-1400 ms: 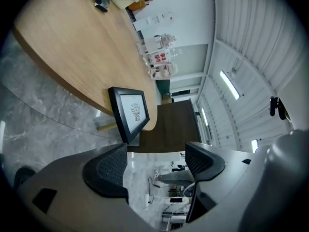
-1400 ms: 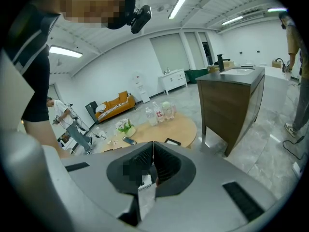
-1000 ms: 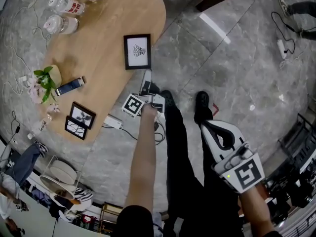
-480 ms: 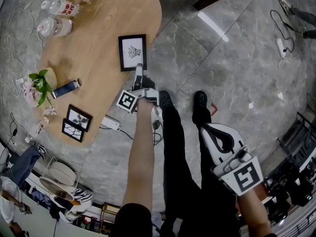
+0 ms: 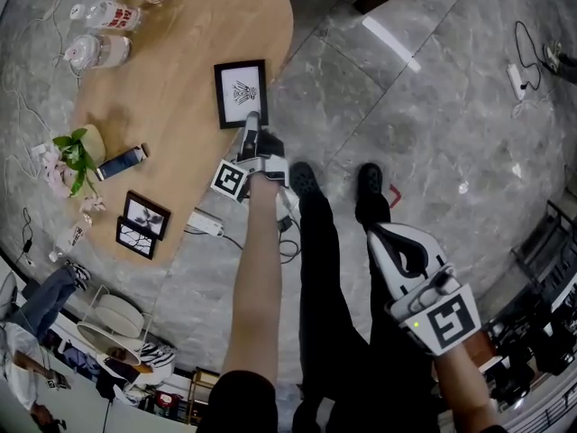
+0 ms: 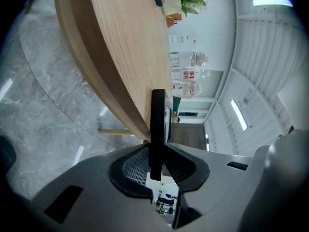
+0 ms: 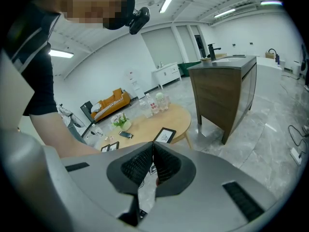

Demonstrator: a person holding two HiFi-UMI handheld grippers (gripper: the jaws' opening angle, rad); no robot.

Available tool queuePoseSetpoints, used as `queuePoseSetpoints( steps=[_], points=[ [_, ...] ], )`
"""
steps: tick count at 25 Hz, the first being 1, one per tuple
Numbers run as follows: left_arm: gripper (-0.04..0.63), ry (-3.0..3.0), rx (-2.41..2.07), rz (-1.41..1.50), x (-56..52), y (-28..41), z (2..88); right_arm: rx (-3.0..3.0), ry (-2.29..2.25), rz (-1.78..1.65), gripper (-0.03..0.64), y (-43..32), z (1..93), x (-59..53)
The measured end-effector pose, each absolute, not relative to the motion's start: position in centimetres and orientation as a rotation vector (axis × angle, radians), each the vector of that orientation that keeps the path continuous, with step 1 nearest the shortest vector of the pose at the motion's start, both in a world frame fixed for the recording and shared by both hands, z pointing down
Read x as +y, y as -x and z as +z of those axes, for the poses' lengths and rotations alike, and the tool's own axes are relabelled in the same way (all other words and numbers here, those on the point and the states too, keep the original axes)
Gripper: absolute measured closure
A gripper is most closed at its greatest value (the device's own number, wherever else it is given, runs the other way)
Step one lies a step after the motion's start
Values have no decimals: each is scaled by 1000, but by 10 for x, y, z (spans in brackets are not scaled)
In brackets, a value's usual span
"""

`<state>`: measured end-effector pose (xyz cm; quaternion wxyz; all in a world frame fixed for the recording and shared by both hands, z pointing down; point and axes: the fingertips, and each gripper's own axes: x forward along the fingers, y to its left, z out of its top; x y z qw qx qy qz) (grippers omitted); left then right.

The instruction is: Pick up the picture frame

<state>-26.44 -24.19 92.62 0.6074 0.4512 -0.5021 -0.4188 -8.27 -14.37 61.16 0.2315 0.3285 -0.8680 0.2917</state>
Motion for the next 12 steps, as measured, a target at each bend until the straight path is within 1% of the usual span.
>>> queuePoseSetpoints(
  steps=[12],
  points=[
    [518, -1037, -1140, -1049, -243, 271, 878, -2438, -903, 758, 604, 86, 575, -141]
  ],
)
